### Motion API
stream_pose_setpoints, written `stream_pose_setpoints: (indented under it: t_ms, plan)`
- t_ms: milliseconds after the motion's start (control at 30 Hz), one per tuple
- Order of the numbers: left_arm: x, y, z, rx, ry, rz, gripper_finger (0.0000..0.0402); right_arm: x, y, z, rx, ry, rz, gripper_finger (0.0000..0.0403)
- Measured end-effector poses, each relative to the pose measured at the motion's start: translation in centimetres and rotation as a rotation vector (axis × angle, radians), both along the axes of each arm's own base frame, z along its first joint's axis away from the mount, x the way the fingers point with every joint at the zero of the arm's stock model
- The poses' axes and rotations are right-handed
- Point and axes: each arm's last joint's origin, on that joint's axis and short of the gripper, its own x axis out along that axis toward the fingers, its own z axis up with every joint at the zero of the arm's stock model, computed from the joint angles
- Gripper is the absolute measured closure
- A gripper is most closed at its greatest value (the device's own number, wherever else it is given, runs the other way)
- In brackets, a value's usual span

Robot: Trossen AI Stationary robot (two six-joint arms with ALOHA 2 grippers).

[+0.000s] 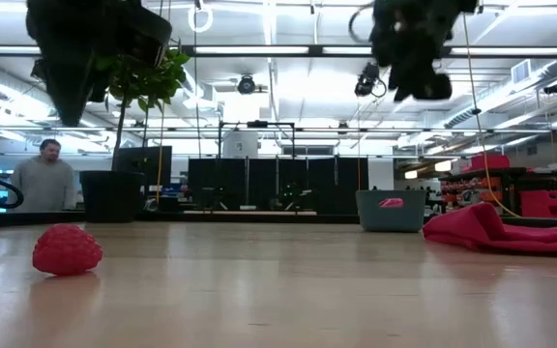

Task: Pick and placing Produce into tupperware
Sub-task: Put the peach into the bin

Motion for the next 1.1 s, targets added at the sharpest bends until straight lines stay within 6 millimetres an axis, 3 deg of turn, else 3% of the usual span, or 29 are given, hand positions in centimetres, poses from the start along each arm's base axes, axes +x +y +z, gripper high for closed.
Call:
stream_pose_setpoints:
  t_ms: [133, 367, 600, 800, 1100]
  plan:
    - [-1.0, -0.5, -0.2, 0.022, 0.086, -0.025, 0.0203, -1.4, 2.3, 2.1, -0.067, -0.051, -0.015, 0.0288]
    - [-2.1, -3.4, -0.3, 0.051, 0.094, -0.021, 0.014, -3.2, 5.5, 4.3, -0.176, -0.116, -0.026, 0.0289]
    - [-2.5, -5.6, -1.2, 0.148, 0.099, 0.059, 0.0143, -3.6, 6.8, 4.7, -0.238, -0.122, -0.036, 0.0289]
    - [-1.7, -7.5, -3.9, 0.184, 0.161, 0.042, 0.0146, -2.9, 7.1, 4.3, -0.225, -0.099, -0.037, 0.0289]
    - [-0.4, -8.3, -7.0, 0.221, 0.217, 0.039, 0.0148, -1.9, 6.9, 3.5, -0.216, -0.056, -0.034, 0.0289]
